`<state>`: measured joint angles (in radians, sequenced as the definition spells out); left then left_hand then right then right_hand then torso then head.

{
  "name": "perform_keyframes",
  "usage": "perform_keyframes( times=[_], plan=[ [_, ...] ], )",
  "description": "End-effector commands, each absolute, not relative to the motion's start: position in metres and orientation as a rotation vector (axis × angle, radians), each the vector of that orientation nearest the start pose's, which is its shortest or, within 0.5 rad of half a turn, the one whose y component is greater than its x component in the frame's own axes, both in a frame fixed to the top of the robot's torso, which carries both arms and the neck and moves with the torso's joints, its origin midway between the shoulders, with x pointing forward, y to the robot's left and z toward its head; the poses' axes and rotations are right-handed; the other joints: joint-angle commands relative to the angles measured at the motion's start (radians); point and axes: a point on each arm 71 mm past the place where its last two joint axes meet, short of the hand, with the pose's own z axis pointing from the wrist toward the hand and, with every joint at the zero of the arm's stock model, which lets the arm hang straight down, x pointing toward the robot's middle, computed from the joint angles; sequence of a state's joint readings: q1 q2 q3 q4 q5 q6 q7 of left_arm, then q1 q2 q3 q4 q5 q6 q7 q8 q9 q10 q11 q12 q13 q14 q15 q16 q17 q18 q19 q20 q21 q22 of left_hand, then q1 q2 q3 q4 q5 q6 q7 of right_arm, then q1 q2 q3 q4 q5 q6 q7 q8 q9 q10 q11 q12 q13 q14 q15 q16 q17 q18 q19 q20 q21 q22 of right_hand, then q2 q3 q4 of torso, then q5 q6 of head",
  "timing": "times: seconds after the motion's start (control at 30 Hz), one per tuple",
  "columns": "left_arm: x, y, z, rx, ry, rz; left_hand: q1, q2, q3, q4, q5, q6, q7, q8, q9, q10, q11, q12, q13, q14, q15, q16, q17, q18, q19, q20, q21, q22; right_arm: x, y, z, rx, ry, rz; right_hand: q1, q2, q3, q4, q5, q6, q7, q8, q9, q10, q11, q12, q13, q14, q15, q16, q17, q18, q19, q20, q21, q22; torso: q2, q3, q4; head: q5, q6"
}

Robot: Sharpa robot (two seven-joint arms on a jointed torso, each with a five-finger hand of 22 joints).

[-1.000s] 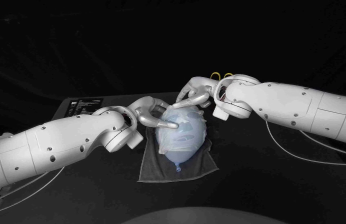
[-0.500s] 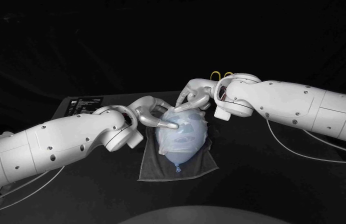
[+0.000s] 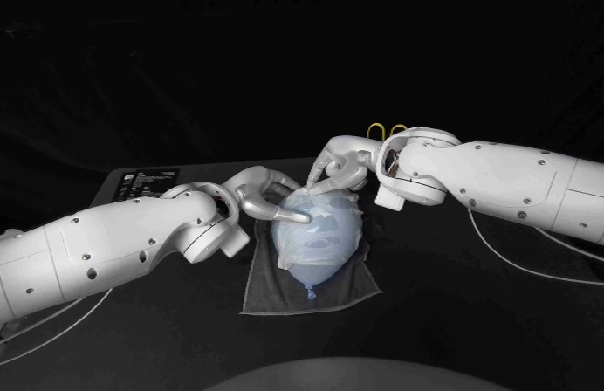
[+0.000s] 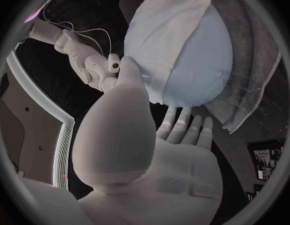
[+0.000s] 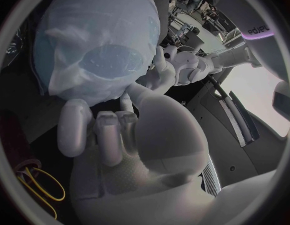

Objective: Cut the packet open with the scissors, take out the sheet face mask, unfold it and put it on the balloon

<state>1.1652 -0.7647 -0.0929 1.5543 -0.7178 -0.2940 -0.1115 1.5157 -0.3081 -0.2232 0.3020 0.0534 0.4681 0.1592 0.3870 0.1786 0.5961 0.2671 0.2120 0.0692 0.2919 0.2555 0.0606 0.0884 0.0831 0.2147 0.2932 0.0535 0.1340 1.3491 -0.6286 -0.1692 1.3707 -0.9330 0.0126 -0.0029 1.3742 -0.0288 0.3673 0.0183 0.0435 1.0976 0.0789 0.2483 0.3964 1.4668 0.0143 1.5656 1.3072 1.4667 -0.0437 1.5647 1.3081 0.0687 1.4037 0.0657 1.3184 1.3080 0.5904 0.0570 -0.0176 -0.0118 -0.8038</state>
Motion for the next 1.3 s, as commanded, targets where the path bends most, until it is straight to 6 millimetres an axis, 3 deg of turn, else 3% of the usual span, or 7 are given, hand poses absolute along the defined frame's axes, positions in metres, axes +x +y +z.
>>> perform_keyframes(
  times=[0.03,0.7,1.3],
  plan=[
    [0.458,0.155,-0.234,-0.536,2.022,-1.046,0.012,0.002,0.007,0.0,0.0,0.005,0.138,0.007,0.002,0.006,0.001,0.003,0.001,0.005,0.0,0.002,0.002,0.016,-0.001,-0.002,0.002,-0.001,0.508,-0.128,-0.183,-0.03,2.003,1.002,0.002,0.018,0.011,-0.004,0.005,0.007,0.0,0.009,0.008,0.104,-0.008,0.005,0.264,0.104,-0.009,0.006,0.263,0.001,-0.001,-0.007,0.004,0.019,0.0,-0.0006,0.0006,-0.001,-0.001],
    [0.457,0.152,-0.235,-0.527,2.033,-1.056,0.015,0.002,0.011,0.0,0.001,0.007,0.138,0.009,0.002,0.007,0.001,0.004,0.001,0.01,0.0,0.003,0.003,0.016,-0.002,-0.002,0.002,-0.001,0.523,-0.127,-0.175,0.143,1.835,0.951,-0.036,0.018,0.063,-0.029,0.005,0.009,-0.005,0.033,0.026,0.104,-0.013,0.005,0.264,0.104,-0.014,0.006,0.263,0.002,-0.002,-0.013,-0.001,0.019,0.0,-0.0006,0.0009,0.0,0.001],
    [0.456,0.151,-0.235,-0.525,2.036,-1.058,0.017,0.002,0.011,0.0,0.001,0.008,0.138,0.01,0.003,0.007,0.001,0.005,0.001,0.013,0.0,0.004,0.004,0.017,-0.002,-0.002,0.002,-0.001,0.532,-0.122,-0.18,0.11,1.865,0.793,-0.067,-0.002,0.108,-0.064,0.005,-0.008,-0.004,0.049,0.043,0.104,-0.013,0.005,0.264,0.104,-0.015,0.006,0.263,0.005,-0.01,-0.015,-0.016,0.009,0.0,-0.0012,0.0012,-0.002,0.0]
  ],
)
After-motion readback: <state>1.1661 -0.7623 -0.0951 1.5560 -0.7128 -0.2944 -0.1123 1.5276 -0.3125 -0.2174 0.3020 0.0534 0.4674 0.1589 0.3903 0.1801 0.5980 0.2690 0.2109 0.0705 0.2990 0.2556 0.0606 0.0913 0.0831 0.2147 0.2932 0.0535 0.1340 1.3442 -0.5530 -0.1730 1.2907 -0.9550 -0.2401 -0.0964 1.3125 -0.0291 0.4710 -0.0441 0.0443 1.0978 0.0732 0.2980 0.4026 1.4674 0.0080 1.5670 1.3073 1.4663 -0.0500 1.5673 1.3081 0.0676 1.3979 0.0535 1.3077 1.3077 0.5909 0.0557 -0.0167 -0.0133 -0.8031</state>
